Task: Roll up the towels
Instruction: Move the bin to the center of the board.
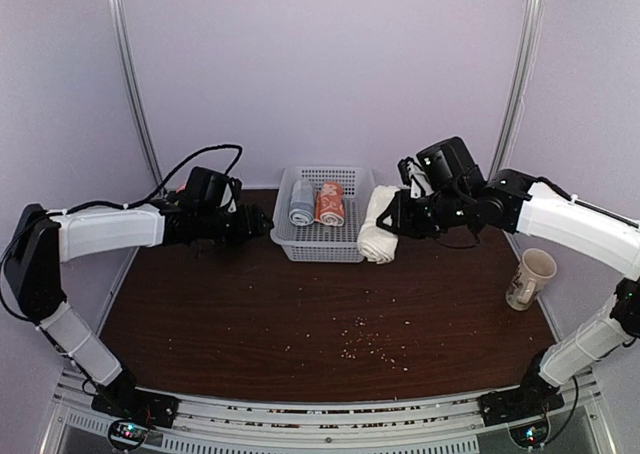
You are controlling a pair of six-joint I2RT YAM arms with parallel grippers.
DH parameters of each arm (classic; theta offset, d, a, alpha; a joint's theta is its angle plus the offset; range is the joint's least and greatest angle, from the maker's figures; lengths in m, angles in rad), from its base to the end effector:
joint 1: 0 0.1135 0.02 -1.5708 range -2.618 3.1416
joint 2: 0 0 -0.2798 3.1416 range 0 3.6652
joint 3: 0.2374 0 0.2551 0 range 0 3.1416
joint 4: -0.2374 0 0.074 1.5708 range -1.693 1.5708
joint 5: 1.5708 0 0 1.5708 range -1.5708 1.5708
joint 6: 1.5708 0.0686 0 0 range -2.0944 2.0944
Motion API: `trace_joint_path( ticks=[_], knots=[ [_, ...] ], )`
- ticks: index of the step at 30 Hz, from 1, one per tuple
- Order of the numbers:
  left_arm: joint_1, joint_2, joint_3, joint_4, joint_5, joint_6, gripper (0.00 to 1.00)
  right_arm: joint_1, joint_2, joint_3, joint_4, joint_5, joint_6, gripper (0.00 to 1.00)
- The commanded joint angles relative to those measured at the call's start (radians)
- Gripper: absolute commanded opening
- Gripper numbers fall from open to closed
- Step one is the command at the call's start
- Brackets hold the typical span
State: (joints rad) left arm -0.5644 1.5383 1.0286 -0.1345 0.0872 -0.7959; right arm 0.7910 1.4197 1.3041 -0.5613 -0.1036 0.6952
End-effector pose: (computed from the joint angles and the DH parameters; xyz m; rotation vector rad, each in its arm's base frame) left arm 0.3098 -0.2032 0.2391 -0.2201 2.3362 -0.8167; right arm 0.2354 0.2481 0.3320 -0.1750 2.4014 0.8724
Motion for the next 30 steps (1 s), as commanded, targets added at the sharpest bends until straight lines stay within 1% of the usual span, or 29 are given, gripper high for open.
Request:
trace_joint_path(
  ticks=[1,3,5,7,9,12,15,21,24,25,26,28,30],
  knots=[
    [0.006,0.156,0.205,-0.051,0.031,0.036,0.84,-0.061,-0.02,-0.011,-0.051,0.02,-0.068,0.0],
    [0.007,0.224,0.286,-0.101,0.02,0.05,0.87,-0.082,-0.018,-0.005,-0.044,0.005,-0.073,0.0],
    [0.007,0.289,0.354,-0.147,0.007,0.058,0.87,-0.098,-0.014,0.007,-0.042,-0.004,-0.081,0.0],
    [0.008,0.355,0.414,-0.188,-0.005,0.068,0.86,-0.111,-0.008,0.016,-0.04,-0.012,-0.086,0.0],
    [0.008,0.414,0.472,-0.225,-0.011,0.076,0.81,-0.122,-0.003,0.025,-0.041,-0.018,-0.093,0.0],
    [0.01,0.472,0.523,-0.253,0.008,0.077,0.68,-0.135,-0.003,0.029,-0.039,-0.031,-0.096,0.0],
    [0.009,0.482,0.518,-0.241,0.027,0.071,0.57,-0.143,-0.006,0.023,-0.035,-0.036,-0.1,0.0],
    [0.008,0.463,0.479,-0.238,0.044,0.075,0.25,-0.154,-0.016,0.005,-0.026,-0.043,-0.098,0.0],
    [0.004,0.446,0.451,-0.238,0.04,0.073,0.21,-0.155,-0.021,-0.005,-0.021,-0.045,-0.094,0.0],
    [0.002,0.44,0.442,-0.238,0.037,0.074,0.18,-0.154,-0.023,-0.007,-0.02,-0.048,-0.093,0.0],
    [0.0,0.436,0.435,-0.238,0.037,0.075,0.11,-0.154,-0.024,-0.008,-0.021,-0.047,-0.092,0.0],
    [-0.005,0.425,0.424,-0.24,0.04,0.078,0.01,-0.154,-0.028,-0.011,-0.019,-0.046,-0.092,0.0],
    [-0.014,0.409,0.411,-0.246,0.04,0.08,0.0,-0.154,-0.032,-0.012,-0.019,-0.046,-0.091,0.0]
  ],
)
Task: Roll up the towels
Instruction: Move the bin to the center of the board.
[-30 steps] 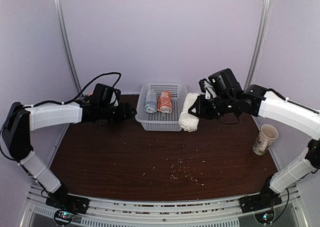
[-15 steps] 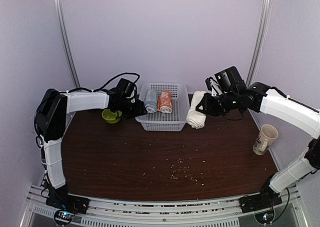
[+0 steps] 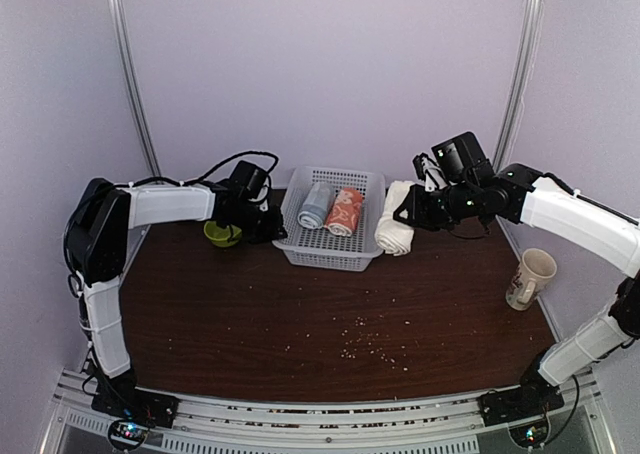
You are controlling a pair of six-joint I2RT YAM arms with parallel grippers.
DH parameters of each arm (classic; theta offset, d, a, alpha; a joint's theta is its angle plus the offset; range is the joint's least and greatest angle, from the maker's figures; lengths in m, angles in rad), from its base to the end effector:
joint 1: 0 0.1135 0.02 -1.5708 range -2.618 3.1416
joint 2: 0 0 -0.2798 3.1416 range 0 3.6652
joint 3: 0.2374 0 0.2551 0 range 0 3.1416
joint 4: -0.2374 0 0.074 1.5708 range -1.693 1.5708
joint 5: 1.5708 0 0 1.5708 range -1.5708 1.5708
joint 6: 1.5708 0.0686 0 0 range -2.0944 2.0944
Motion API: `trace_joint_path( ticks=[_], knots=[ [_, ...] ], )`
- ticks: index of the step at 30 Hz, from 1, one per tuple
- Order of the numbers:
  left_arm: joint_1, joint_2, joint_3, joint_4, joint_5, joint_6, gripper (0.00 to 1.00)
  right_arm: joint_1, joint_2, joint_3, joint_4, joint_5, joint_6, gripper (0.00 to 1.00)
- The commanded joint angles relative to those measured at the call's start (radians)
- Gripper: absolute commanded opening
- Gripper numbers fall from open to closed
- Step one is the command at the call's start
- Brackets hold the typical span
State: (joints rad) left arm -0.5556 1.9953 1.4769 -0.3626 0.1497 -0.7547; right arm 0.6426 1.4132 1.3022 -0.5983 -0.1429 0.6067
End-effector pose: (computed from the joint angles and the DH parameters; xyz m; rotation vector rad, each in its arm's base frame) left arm 0.3944 -0.2569 0.1883 -0.1879 2.5836 -0.7208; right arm 0.2638 0.2097 0.3296 -0.1223 2.4041 0.7862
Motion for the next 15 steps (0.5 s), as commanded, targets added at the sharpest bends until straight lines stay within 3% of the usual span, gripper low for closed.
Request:
trace_joint_path(
  ticks=[1,9,15],
  knots=[
    [-0.031,-0.059,-0.045,-0.018,-0.028,0.04,0.0,-0.006,-0.026,-0.012,0.018,-0.008,-0.002,0.0],
    [-0.091,-0.134,-0.107,-0.047,-0.038,0.025,0.0,-0.006,-0.012,-0.001,-0.007,0.007,0.002,0.0],
    [-0.168,-0.215,-0.23,-0.025,-0.054,-0.07,0.0,-0.003,0.041,0.05,-0.026,-0.012,0.03,0.0]
  ],
)
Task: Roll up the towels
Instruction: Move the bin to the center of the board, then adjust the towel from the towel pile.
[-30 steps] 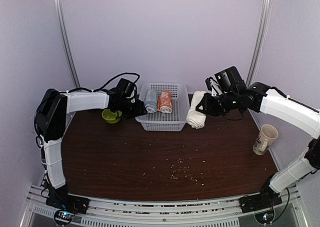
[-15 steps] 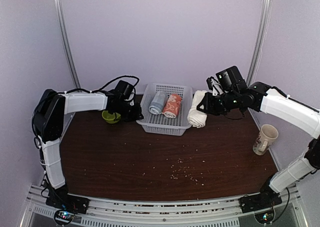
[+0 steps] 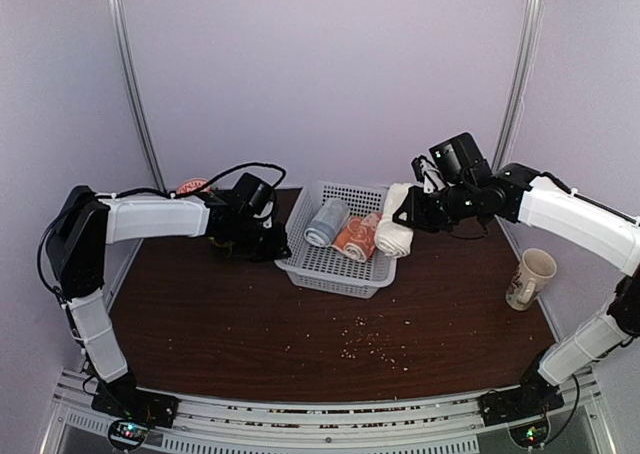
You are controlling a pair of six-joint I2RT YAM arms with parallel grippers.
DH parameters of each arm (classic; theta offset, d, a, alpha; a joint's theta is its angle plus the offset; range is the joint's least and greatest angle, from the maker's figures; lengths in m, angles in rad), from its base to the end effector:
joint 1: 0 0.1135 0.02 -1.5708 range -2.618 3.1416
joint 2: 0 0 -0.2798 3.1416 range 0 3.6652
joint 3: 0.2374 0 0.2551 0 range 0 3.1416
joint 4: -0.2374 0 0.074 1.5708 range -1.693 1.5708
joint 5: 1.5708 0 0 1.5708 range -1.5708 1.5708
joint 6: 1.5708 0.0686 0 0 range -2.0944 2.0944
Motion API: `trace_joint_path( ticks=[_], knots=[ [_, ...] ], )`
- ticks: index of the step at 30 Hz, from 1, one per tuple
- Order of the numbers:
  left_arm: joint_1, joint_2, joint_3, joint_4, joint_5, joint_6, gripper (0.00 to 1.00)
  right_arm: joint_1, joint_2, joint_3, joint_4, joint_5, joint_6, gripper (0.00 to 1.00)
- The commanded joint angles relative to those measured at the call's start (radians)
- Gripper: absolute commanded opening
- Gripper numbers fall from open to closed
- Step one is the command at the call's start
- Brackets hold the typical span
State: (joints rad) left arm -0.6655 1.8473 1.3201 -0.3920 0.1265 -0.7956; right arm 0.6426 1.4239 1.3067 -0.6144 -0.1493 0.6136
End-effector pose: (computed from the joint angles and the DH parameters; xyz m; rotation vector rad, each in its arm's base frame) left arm 0.3305 -0.2705 0.1968 -0.1155 2.6440 -0.7213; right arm 0.2643 0.2106 0.3261 -0.1163 2.4297 0.7844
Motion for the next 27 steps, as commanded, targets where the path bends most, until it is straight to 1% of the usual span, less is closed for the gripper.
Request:
trace_joint_path(
  ticks=[1,5,8,13,14,15,16,17,20,27],
  knots=[
    [-0.072,-0.082,-0.105,0.019,-0.027,-0.057,0.0,0.0,0.037,0.053,-0.011,-0.007,0.024,0.0],
    [-0.113,-0.18,-0.285,0.119,-0.009,-0.219,0.0,0.019,0.068,0.085,-0.039,0.009,0.023,0.0],
    [-0.162,-0.267,-0.409,0.172,-0.044,-0.33,0.0,0.033,0.089,0.092,-0.057,0.02,0.033,0.0],
    [-0.249,-0.338,-0.452,0.13,-0.129,-0.397,0.0,0.074,0.149,0.127,-0.113,0.039,0.029,0.0],
    [-0.26,-0.342,-0.459,0.129,-0.137,-0.404,0.02,0.082,0.166,0.137,-0.13,0.04,0.027,0.0],
    [-0.268,-0.346,-0.464,0.131,-0.137,-0.409,0.06,0.087,0.181,0.146,-0.144,0.039,0.027,0.0],
    [-0.272,-0.347,-0.466,0.132,-0.135,-0.409,0.12,0.091,0.197,0.154,-0.156,0.036,0.029,0.0],
    [-0.275,-0.353,-0.469,0.128,-0.132,-0.403,0.21,0.1,0.209,0.161,-0.166,0.041,0.029,0.0],
    [-0.275,-0.4,-0.477,0.103,-0.148,-0.383,0.38,0.112,0.239,0.181,-0.218,0.093,0.032,0.0],
    [-0.269,-0.537,-0.464,0.008,-0.271,-0.288,0.74,0.113,0.27,0.236,-0.323,0.17,0.04,0.0]
  ],
)
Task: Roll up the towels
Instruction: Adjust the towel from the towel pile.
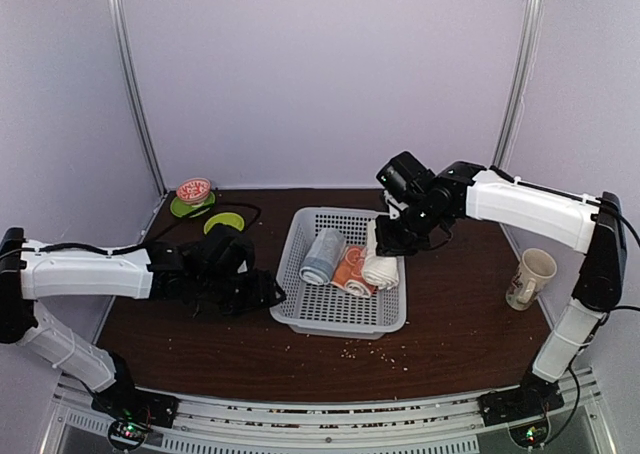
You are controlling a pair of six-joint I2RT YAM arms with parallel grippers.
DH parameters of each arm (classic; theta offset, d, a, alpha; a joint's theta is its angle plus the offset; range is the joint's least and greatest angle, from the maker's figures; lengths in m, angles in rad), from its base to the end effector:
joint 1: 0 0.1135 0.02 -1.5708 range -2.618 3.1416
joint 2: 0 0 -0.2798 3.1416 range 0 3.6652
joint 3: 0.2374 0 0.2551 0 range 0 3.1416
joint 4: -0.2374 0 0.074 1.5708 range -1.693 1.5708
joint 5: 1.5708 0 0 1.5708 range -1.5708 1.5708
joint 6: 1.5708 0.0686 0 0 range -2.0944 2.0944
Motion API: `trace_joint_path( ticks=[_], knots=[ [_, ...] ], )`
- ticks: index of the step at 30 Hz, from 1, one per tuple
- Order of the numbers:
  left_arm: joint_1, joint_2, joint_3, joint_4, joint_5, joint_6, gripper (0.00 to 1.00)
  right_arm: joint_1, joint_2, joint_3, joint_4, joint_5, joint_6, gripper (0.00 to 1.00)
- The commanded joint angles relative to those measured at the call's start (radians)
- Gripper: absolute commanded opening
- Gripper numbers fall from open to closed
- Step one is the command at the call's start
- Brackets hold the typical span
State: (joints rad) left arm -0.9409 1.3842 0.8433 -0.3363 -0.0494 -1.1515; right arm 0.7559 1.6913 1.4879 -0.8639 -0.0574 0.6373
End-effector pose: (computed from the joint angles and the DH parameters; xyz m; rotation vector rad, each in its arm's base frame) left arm 0.1810 -0.2426 0.2026 -0.3011 2.6248 -0.7937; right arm 0.2719 0.2617 0.2751 -0.1830 2.7398 0.5136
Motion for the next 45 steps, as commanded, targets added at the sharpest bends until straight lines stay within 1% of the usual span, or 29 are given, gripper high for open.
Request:
trace_joint_path(
  ticks=[1,5,8,12,17,21,26,29,33,37,42,45],
  knots=[
    [0.016,-0.079,0.017,-0.043,-0.099,0.088,0.76,-0.001,0.015,0.065,-0.089,0.086,0.015,0.0],
    [0.051,-0.048,0.059,0.008,-0.079,0.178,0.77,-0.003,0.091,0.127,-0.154,0.078,0.029,0.0],
    [0.064,0.035,0.126,0.007,-0.072,0.247,0.76,-0.007,0.157,0.172,-0.173,0.069,0.053,0.0],
    [0.079,0.132,0.186,0.016,-0.038,0.284,0.71,-0.02,0.214,0.196,-0.187,0.081,0.088,0.0],
    [0.093,0.204,0.185,0.085,0.047,0.284,0.6,-0.033,0.261,0.191,-0.175,0.059,0.094,0.0],
    [0.095,0.225,0.173,0.114,0.068,0.276,0.49,-0.033,0.292,0.206,-0.149,0.021,0.093,0.0],
    [0.095,0.238,0.158,0.133,0.092,0.265,0.33,-0.035,0.336,0.243,-0.099,-0.081,0.081,0.0],
    [0.096,0.242,0.145,0.147,0.106,0.251,0.27,-0.035,0.352,0.252,-0.05,-0.131,0.086,0.0],
    [0.095,0.237,0.127,0.152,0.11,0.24,0.25,-0.032,0.368,0.265,0.015,-0.182,0.101,0.0],
    [0.096,0.225,0.114,0.148,0.105,0.235,0.24,-0.027,0.411,0.304,0.039,-0.226,0.101,0.0],
    [0.096,0.219,0.106,0.144,0.097,0.235,0.23,-0.015,0.438,0.306,0.148,-0.306,0.111,0.0],
    [0.096,0.227,0.106,0.142,0.097,0.229,0.22,-0.013,0.461,0.341,0.157,-0.331,0.11,0.0]
  ],
)
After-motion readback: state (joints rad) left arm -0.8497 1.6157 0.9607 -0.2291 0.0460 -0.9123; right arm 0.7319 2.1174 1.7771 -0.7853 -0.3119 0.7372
